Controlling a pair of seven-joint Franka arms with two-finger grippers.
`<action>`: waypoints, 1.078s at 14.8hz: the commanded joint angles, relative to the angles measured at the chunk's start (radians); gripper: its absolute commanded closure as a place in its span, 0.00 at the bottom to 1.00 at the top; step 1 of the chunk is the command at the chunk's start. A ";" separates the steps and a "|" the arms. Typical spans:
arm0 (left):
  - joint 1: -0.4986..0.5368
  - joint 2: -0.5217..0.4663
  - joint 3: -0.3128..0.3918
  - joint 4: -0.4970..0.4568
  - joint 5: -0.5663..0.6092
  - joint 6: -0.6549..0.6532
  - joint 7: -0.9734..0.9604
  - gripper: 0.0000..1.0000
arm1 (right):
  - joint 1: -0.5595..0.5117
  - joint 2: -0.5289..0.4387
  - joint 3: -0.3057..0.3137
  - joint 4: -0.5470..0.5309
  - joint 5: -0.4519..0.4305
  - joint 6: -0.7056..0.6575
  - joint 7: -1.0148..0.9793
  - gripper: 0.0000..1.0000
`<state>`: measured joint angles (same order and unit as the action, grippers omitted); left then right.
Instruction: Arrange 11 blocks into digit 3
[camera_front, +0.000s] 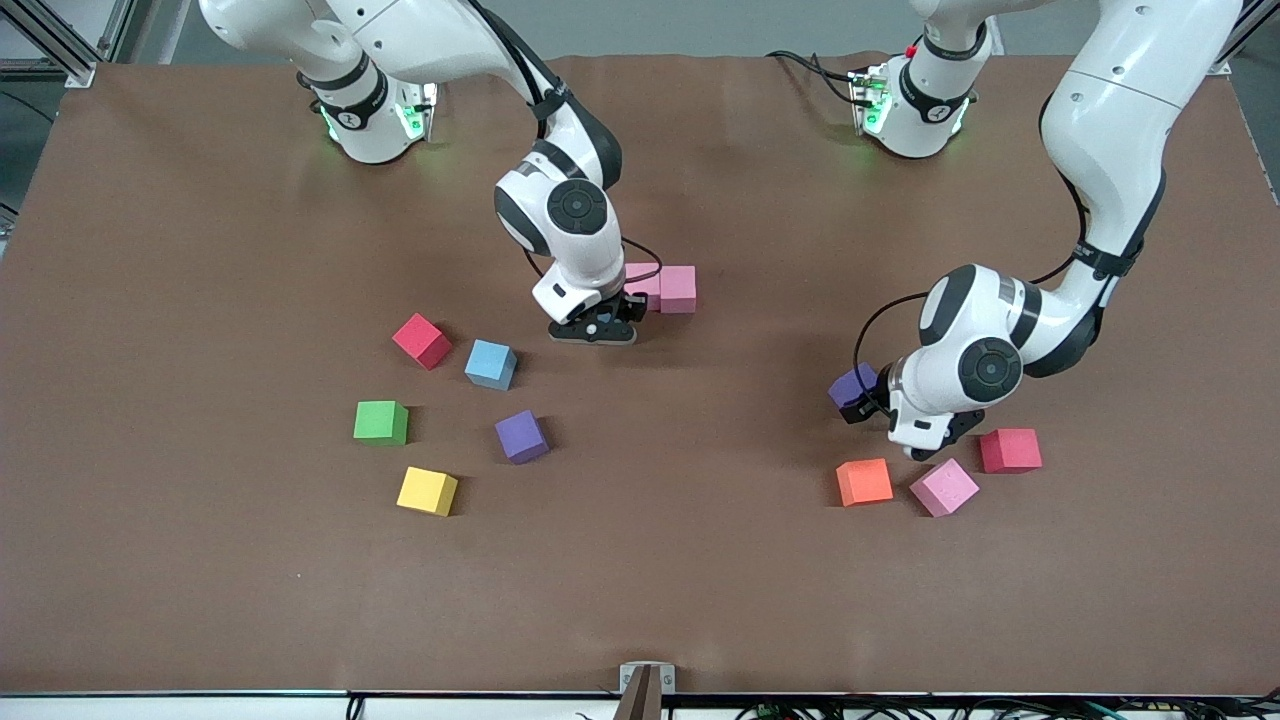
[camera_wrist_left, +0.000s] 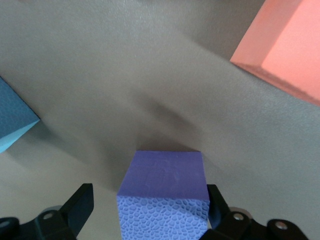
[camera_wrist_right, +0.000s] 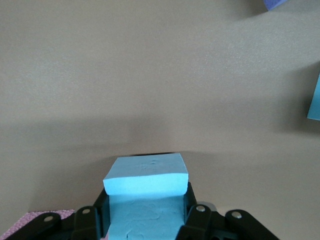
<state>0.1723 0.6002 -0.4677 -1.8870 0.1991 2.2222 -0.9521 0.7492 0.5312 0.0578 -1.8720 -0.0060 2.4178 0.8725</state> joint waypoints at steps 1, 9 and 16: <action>0.004 0.009 -0.016 -0.011 -0.015 0.013 -0.011 0.13 | 0.006 -0.025 -0.006 -0.033 -0.009 0.011 0.019 0.99; -0.004 0.036 -0.028 0.003 -0.070 0.034 -0.011 0.84 | 0.006 -0.016 -0.007 -0.033 -0.029 0.011 0.019 0.99; 0.003 0.003 -0.043 0.078 -0.076 0.001 -0.011 0.99 | 0.013 -0.011 -0.007 -0.033 -0.029 0.012 0.020 0.99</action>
<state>0.1718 0.6314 -0.4953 -1.8351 0.1386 2.2517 -0.9573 0.7515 0.5319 0.0542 -1.8831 -0.0213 2.4178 0.8727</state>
